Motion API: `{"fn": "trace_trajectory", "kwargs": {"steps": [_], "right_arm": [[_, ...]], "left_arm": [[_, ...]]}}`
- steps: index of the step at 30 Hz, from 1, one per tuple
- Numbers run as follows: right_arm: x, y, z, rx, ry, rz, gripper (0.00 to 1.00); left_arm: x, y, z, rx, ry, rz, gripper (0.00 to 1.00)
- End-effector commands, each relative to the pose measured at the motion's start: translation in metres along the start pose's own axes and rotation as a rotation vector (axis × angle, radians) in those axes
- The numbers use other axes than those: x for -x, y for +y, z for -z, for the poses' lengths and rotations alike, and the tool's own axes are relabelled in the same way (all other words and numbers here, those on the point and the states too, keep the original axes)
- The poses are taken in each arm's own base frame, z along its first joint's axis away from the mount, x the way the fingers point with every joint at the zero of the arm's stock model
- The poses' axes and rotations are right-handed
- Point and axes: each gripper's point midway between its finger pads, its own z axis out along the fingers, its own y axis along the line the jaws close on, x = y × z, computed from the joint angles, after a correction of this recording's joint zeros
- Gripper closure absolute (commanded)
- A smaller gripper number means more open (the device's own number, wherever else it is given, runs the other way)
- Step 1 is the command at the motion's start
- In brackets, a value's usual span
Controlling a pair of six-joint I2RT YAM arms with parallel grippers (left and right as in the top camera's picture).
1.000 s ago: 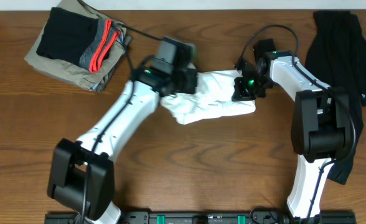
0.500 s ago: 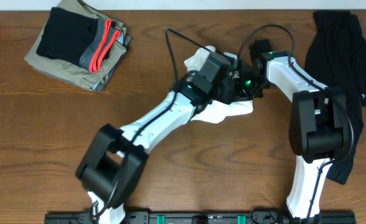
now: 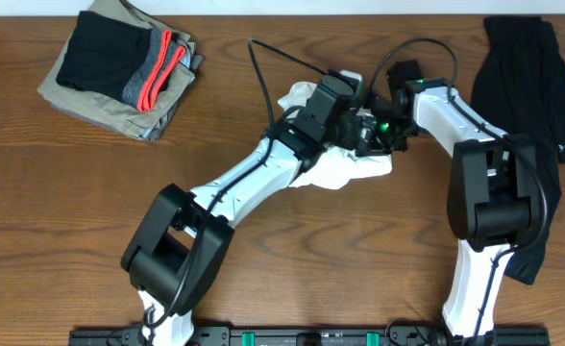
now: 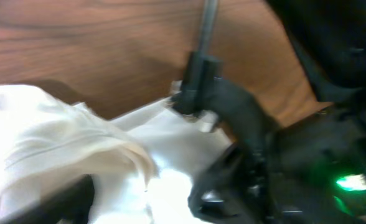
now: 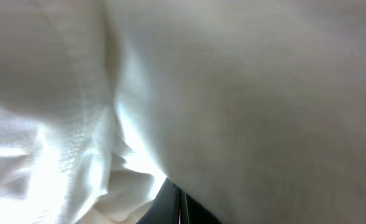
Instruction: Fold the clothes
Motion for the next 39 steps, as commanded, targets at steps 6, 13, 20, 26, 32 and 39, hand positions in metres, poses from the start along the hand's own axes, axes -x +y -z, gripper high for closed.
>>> {"fn": "trace_trajectory", "kwargs": {"steps": [6, 13, 20, 26, 32, 39], "right_arm": [[-0.015, -0.008, -0.018, -0.032, 0.058, -0.01, 0.99], [-0.006, -0.009, -0.008, 0.034, 0.025, -0.039, 0.99], [-0.002, 0.009, 0.015, 0.092, 0.019, -0.044, 0.96], [0.012, 0.048, 0.075, 0.103, -0.13, 0.05, 0.75], [0.007, 0.085, 0.103, 0.103, -0.196, 0.214, 0.59], [-0.012, 0.107, 0.065, 0.016, -0.102, 0.385, 0.48]], "left_arm": [[0.05, -0.026, 0.061, -0.075, -0.116, -0.009, 0.02], [0.102, 0.028, 0.171, 0.024, -0.256, 0.072, 0.02], [0.09, 0.118, 0.22, 0.212, -0.226, 0.219, 0.02], [0.058, 0.166, 0.226, 0.314, -0.121, 0.325, 0.02], [0.048, 0.185, 0.235, 0.356, -0.095, 0.372, 0.02], [0.047, 0.192, 0.238, 0.368, -0.096, 0.378, 0.02]]}}
